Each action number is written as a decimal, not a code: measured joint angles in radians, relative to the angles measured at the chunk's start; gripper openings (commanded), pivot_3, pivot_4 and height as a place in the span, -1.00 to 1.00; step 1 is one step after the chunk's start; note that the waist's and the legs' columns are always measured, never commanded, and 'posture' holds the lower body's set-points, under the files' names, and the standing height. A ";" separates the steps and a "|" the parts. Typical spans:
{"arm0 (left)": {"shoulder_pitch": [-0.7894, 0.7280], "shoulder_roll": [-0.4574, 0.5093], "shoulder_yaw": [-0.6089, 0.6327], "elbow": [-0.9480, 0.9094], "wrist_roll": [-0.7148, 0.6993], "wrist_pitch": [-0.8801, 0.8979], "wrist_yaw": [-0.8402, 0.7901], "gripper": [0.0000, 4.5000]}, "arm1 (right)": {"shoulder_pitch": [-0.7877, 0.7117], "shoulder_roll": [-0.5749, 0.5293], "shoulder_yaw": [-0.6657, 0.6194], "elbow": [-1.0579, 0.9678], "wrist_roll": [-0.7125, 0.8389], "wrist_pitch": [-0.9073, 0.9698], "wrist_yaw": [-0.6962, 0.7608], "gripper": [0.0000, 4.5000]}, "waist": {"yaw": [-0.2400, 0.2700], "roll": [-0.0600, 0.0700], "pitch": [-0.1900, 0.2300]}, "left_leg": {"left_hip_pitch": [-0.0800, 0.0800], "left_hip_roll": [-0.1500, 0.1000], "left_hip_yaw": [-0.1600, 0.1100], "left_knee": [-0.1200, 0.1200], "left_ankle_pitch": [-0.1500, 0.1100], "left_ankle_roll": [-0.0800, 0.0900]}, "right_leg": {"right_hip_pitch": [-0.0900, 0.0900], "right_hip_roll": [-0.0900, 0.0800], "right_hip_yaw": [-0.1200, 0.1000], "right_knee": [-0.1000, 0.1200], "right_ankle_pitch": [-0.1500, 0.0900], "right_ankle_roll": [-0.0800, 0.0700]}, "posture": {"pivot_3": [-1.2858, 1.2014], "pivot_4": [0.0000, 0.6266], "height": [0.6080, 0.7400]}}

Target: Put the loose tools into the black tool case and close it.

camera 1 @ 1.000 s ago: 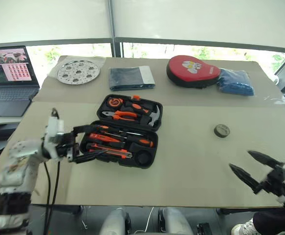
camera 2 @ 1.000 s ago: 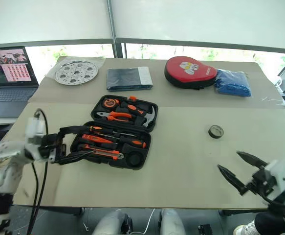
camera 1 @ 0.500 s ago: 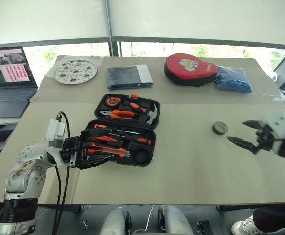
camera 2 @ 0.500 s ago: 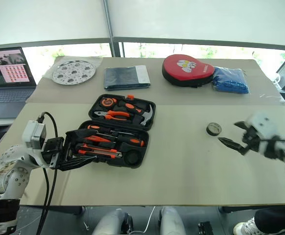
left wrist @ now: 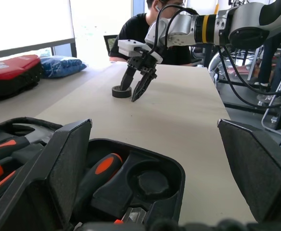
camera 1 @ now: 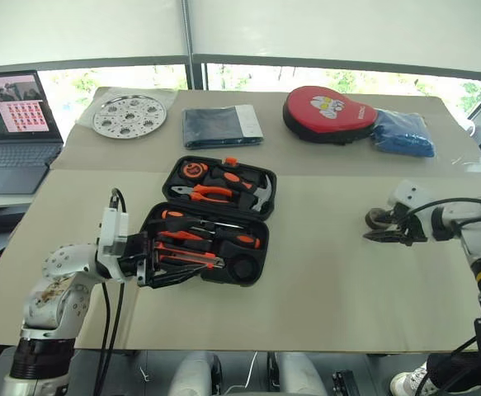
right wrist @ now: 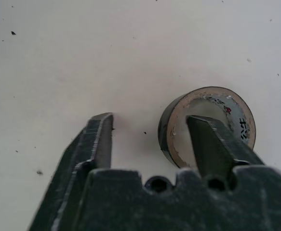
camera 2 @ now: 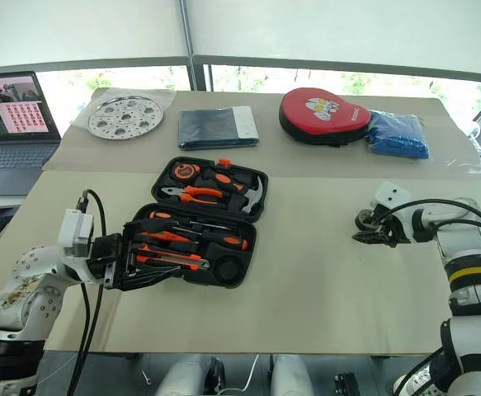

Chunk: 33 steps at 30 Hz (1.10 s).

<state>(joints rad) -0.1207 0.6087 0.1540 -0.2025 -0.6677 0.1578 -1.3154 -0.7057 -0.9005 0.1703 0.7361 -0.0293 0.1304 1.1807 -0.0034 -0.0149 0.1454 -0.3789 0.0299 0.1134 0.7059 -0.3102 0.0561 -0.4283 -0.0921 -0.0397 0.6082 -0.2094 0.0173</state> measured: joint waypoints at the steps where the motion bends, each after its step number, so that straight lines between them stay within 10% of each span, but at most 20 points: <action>1: 0.008 -0.002 0.000 0.007 0.000 -0.013 -0.002 1.00 | -0.008 0.005 0.001 0.016 -0.005 -0.013 0.003 -0.41 | -0.001 0.000 0.000 | 0.001 0.000 0.000 0.000 0.000 0.000 | 0.000 0.000 0.000 0.001 0.000 0.000 | 0.03 -0.52 1.00; 5: 0.033 -0.002 0.016 0.034 0.000 -0.052 -0.022 1.00 | -0.024 0.005 0.002 0.046 -0.008 -0.056 0.047 -0.97 | -0.004 0.000 0.000 | 0.002 0.001 0.000 0.000 0.001 -0.001 | 0.000 0.001 0.000 0.002 0.000 0.000 | 0.03 -0.52 1.00; 12: 0.076 0.010 0.033 0.104 0.009 -0.110 -0.066 1.00 | -0.020 0.008 -0.025 -0.144 0.118 0.029 0.256 -0.97 | -0.014 0.002 0.001 | 0.003 0.002 0.000 0.000 0.001 -0.001 | 0.000 0.000 0.000 0.003 0.000 -0.001 | 0.03 -0.52 1.00; 21: 0.172 0.040 0.114 0.222 0.044 -0.221 -0.116 1.00 | 0.050 0.188 0.049 -1.005 0.513 0.738 0.144 -0.97 | -0.003 0.001 0.001 | -0.003 0.004 -0.002 -0.002 0.001 -0.006 | -0.010 -0.005 -0.005 0.008 0.001 -0.005 | 0.03 -0.52 1.00; 33: 0.250 0.043 0.126 0.204 0.065 -0.247 -0.107 1.00 | 0.022 0.291 0.296 -1.022 0.441 0.813 -0.013 -0.97 | -0.006 0.001 0.001 | -0.009 0.000 -0.001 0.006 -0.001 -0.002 | -0.012 -0.009 -0.016 0.010 0.002 -0.006 | 0.03 -0.52 1.00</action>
<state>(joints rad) 0.1289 0.6515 0.2800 0.0019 -0.6026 -0.0888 -1.4221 -0.6836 -0.6095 0.4663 -0.2858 0.4112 0.9436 1.1677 -0.0096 -0.0135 0.1461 -0.3878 0.0302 0.1120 0.7121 -0.3108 0.0542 -0.4402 -0.1014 -0.0556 0.6187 -0.2075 0.0114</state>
